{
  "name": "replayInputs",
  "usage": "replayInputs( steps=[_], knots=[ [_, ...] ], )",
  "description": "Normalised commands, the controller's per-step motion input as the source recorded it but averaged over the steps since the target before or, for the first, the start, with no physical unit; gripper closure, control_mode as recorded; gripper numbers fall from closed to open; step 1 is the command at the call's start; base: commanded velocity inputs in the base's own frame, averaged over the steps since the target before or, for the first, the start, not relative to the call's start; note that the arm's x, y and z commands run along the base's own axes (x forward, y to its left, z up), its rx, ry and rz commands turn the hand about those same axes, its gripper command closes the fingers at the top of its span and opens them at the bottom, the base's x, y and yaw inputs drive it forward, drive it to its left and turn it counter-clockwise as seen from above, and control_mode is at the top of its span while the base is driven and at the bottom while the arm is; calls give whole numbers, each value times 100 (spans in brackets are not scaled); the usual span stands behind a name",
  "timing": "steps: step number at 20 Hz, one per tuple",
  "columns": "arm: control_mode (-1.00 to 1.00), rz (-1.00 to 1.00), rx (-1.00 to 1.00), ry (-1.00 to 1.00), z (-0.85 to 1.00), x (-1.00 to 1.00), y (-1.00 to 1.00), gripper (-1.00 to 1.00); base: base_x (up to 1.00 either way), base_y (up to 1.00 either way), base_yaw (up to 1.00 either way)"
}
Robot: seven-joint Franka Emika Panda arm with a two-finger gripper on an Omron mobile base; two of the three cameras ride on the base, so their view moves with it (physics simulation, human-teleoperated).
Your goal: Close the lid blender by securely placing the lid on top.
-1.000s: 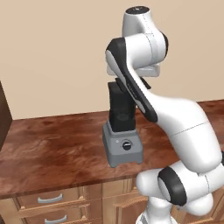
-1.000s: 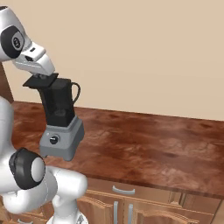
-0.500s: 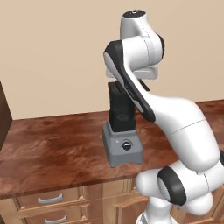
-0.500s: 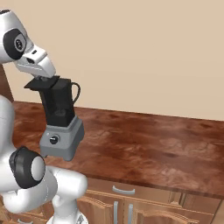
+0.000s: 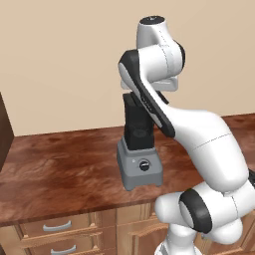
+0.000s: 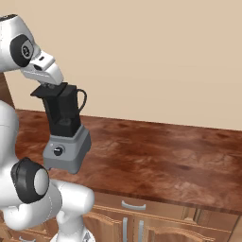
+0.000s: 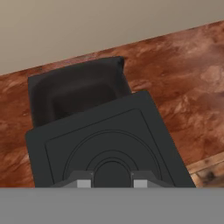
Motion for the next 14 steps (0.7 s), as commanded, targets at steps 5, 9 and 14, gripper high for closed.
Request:
replayInputs(
  steps=[5, 9, 14],
  knots=[
    [-100, 0, 0, 0, 0, 33, 0, 100, 0, 0, 0],
    [-100, -1, 0, 0, 0, 26, 0, 100, 0, 0, 0],
    [-100, 0, 0, 3, 0, 26, 0, 100, 0, 0, 0]
  ],
)
